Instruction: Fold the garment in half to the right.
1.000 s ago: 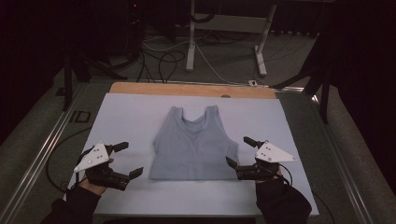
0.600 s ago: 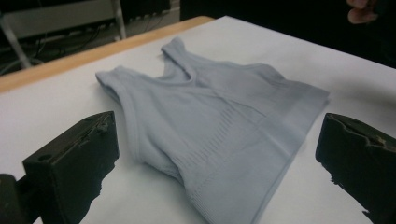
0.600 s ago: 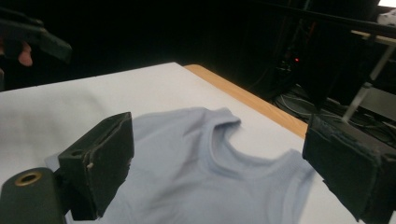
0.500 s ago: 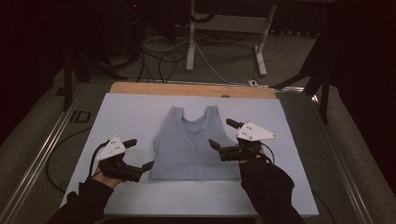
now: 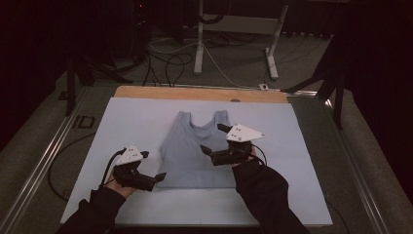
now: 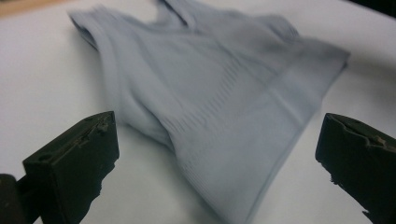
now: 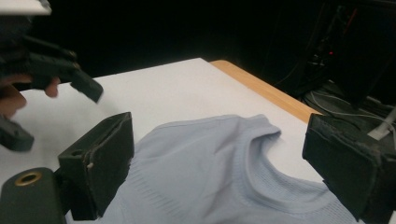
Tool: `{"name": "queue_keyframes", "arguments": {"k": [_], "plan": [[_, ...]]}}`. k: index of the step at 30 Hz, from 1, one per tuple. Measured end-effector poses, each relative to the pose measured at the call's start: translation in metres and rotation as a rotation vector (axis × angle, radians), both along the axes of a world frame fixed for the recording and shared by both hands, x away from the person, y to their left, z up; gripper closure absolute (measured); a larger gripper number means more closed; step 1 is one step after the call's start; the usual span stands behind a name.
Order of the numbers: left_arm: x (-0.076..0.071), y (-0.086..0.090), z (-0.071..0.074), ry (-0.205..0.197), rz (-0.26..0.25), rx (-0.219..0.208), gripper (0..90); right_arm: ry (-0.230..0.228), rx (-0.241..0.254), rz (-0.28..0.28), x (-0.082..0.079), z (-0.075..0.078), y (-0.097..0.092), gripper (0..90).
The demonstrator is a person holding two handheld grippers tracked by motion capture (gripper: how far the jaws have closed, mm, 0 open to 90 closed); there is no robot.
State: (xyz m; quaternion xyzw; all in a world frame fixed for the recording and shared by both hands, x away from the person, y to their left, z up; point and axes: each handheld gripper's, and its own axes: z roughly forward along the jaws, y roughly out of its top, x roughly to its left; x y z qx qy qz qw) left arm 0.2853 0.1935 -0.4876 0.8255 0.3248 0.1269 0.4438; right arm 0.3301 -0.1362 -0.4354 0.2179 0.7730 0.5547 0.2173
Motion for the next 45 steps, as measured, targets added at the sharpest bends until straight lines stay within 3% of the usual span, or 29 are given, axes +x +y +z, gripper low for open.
{"name": "queue_keyframes", "arguments": {"k": [8,14,19,22,23,27,31,36,39,45], "plan": [[0.01,-0.003,-0.025,0.102,-0.019,0.035,7.4,0.006,-0.009,0.01,0.005,-0.004,0.008,8.9],[0.015,-0.007,-0.035,0.171,-0.034,0.067,15.0,0.016,-0.014,0.021,0.007,-0.009,0.012,8.9],[0.017,-0.009,-0.041,0.218,-0.042,0.066,18.9,0.027,-0.019,0.023,0.011,-0.012,0.018,8.9],[0.018,-0.01,-0.043,0.219,-0.057,0.071,23.2,0.032,-0.018,0.025,0.015,-0.013,0.022,8.9],[0.018,-0.009,-0.043,0.227,-0.067,0.059,30.2,0.032,-0.02,0.03,0.018,-0.014,0.024,8.9],[0.017,-0.011,-0.042,0.234,-0.097,0.057,35.4,0.038,-0.023,0.036,0.022,-0.014,0.029,8.9],[0.014,-0.013,-0.042,0.251,-0.124,0.051,47.1,0.047,-0.028,0.045,0.031,-0.015,0.036,8.9],[0.01,-0.02,-0.043,0.255,-0.136,0.054,53.9,0.053,-0.031,0.044,0.036,-0.015,0.042,8.9],[0.009,-0.024,-0.043,0.276,-0.117,0.037,56.4,0.048,-0.038,0.048,0.039,-0.015,0.045,8.9],[0.009,-0.033,-0.039,0.296,-0.063,0.066,63.2,0.062,-0.044,0.053,0.046,-0.016,0.055,9.0]]}}
